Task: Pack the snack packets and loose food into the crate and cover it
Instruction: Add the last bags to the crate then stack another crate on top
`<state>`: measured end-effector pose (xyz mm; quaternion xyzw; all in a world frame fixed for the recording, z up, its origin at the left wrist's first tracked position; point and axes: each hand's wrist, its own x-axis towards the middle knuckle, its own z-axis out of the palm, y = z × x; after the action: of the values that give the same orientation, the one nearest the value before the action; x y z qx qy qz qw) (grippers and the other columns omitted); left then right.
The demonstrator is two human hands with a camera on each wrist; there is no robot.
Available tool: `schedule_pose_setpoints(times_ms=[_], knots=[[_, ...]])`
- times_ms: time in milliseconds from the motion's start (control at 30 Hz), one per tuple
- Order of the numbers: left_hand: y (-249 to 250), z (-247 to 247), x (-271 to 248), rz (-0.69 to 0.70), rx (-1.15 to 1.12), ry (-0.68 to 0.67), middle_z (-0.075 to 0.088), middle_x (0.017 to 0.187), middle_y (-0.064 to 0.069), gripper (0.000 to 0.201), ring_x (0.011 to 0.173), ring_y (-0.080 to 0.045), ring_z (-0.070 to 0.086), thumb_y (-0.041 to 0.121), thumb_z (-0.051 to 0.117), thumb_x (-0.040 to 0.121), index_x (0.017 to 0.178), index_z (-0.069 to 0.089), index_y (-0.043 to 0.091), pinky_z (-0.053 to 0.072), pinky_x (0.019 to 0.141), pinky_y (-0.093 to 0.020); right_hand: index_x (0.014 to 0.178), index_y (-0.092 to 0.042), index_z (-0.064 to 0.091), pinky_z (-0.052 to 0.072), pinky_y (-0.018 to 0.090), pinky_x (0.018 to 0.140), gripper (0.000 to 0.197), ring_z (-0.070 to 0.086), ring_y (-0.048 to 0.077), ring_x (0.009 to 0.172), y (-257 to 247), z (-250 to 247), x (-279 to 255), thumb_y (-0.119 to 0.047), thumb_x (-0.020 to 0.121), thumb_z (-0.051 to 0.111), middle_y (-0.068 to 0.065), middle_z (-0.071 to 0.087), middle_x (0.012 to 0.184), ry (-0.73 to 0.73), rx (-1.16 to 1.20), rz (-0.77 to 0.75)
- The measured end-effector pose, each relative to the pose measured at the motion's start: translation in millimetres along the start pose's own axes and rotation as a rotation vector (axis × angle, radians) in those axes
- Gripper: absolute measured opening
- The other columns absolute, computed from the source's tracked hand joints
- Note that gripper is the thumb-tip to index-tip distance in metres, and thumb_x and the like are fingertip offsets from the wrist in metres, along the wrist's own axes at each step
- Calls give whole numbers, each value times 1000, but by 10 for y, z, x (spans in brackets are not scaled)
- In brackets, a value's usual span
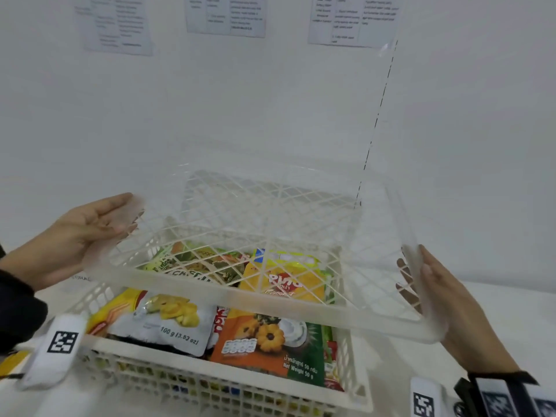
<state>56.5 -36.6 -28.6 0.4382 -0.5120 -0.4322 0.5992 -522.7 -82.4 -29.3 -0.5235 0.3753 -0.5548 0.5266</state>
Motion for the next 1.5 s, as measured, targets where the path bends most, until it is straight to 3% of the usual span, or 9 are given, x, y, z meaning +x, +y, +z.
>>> schedule_pose_setpoints(times_ms=[267, 400, 500, 600, 733, 900, 1033, 1167, 1500], knots=[[-3, -4, -315, 40, 105, 102, 58, 131, 9, 46, 120, -8, 55, 5, 59, 83, 120, 62, 32, 47, 88, -16, 105, -18, 63, 55, 15, 68, 26, 70, 12, 81, 76, 467, -459, -25, 80, 67, 6, 74, 95, 262, -162, -65], [-68, -75, -567, 32, 190, 193, 59, 127, 16, 45, 118, -4, 55, 14, 64, 79, 115, 60, 40, 39, 100, -30, 119, -20, 59, 54, 16, 79, 44, 68, 7, 96, 163, 625, -769, -10, 77, 67, -2, 72, 106, 166, -198, 13], [-172, -103, -734, 22, 285, 231, 54, 133, 14, 53, 124, -4, 49, 13, 62, 83, 132, 50, 31, 33, 105, -33, 138, -21, 46, 45, 22, 99, 63, 51, 3, 122, 266, 743, -970, -8, 80, 67, -12, 55, 132, 154, -353, 53], [-287, -39, -861, 19, 368, 239, 47, 140, 8, 54, 129, -6, 43, 7, 58, 89, 140, 42, 17, 29, 108, -33, 141, -17, 42, 34, 29, 107, 62, 43, 7, 129, 404, 864, -1081, -3, 84, 64, -8, 46, 141, 236, -399, 45], [-395, 62, -936, 22, 429, 322, 49, 137, -3, 52, 124, -14, 46, 2, 60, 87, 137, 45, 7, 31, 108, -35, 141, -11, 42, 43, 12, 92, 59, 47, 12, 126, 488, 1010, -1145, 5, 87, 58, 2, 51, 138, 340, -365, 42], [-479, 78, -941, 38, 446, 356, 55, 129, -10, 49, 116, -17, 52, 3, 63, 85, 132, 50, 3, 36, 100, -32, 140, -12, 43, 39, 28, 105, 57, 48, 14, 125, 474, 1024, -1150, 4, 88, 57, 2, 51, 138, 371, -369, 24], [-514, 53, -823, 8, 496, 353, 53, 134, -8, 48, 121, -17, 49, 5, 62, 87, 133, 49, 3, 33, 104, -31, 140, -10, 43, 42, 14, 98, 53, 47, 16, 127, 498, 1037, -1030, 2, 90, 54, 4, 50, 138, 383, -416, 9], [-545, 39, -711, -51, 576, 338, 53, 135, -10, 47, 123, -23, 50, 9, 62, 87, 132, 50, 4, 33, 109, -38, 138, -5, 45, 36, 37, 108, 50, 47, 25, 127, 585, 1021, -868, 4, 90, 54, 10, 48, 140, 419, -494, 60], [-497, 156, -821, -103, 405, 393, 52, 134, -15, 50, 123, -25, 50, -1, 64, 83, 131, 49, -4, 34, 104, -31, 134, -6, 50, 43, 23, 83, 48, 55, 19, 104, 571, 962, -810, 2, 88, 58, 10, 57, 128, 451, -487, 115]])
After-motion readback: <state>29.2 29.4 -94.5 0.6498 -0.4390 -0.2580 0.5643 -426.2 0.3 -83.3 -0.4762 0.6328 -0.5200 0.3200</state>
